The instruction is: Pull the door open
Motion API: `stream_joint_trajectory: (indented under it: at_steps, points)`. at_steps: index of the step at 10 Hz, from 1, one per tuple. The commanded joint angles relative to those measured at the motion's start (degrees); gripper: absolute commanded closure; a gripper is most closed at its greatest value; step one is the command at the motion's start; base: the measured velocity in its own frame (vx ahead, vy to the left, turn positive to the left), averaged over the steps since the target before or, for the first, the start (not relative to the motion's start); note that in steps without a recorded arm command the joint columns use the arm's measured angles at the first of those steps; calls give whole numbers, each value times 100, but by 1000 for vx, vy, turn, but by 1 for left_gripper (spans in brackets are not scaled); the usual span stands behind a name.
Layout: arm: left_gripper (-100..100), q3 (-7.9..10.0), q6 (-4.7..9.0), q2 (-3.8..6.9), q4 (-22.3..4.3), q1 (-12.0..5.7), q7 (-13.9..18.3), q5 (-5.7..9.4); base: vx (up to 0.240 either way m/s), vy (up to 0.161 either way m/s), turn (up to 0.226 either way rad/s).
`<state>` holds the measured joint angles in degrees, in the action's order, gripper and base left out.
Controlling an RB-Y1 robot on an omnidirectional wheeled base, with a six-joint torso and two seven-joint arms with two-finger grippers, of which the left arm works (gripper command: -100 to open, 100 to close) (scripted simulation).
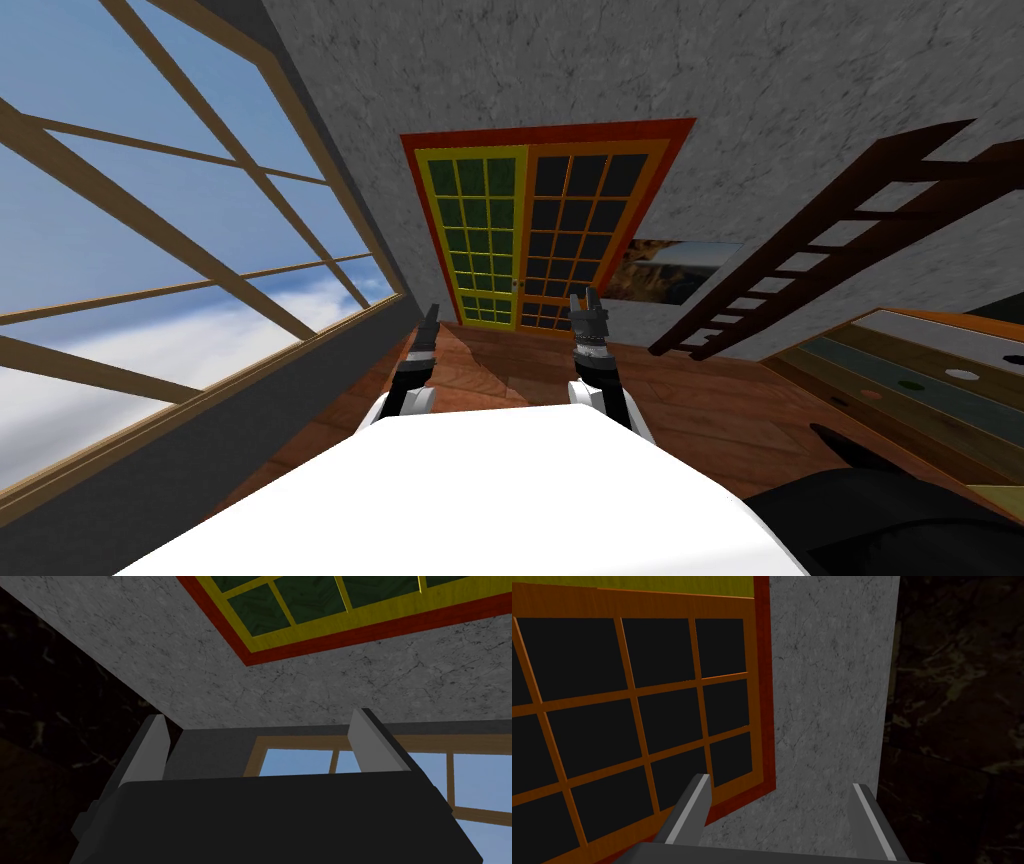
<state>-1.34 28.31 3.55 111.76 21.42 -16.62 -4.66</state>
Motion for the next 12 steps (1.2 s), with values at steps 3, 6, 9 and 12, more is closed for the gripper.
stream_joint_trajectory:
  at_steps: [3, 6, 9, 12]
  points:
    - [-100, 45, 112, 54, -401, -118, -341, -75, 97, -58, -9]
    - [-100, 88, 218, 94, -772, -233, -635, -141, 104, -55, -10]
    - [-100, 132, 326, 132, -1153, -351, -936, -208, 97, -61, -11]
    - [-100, 179, 441, 163, -1555, -476, -1253, -278, 98, -67, -11]
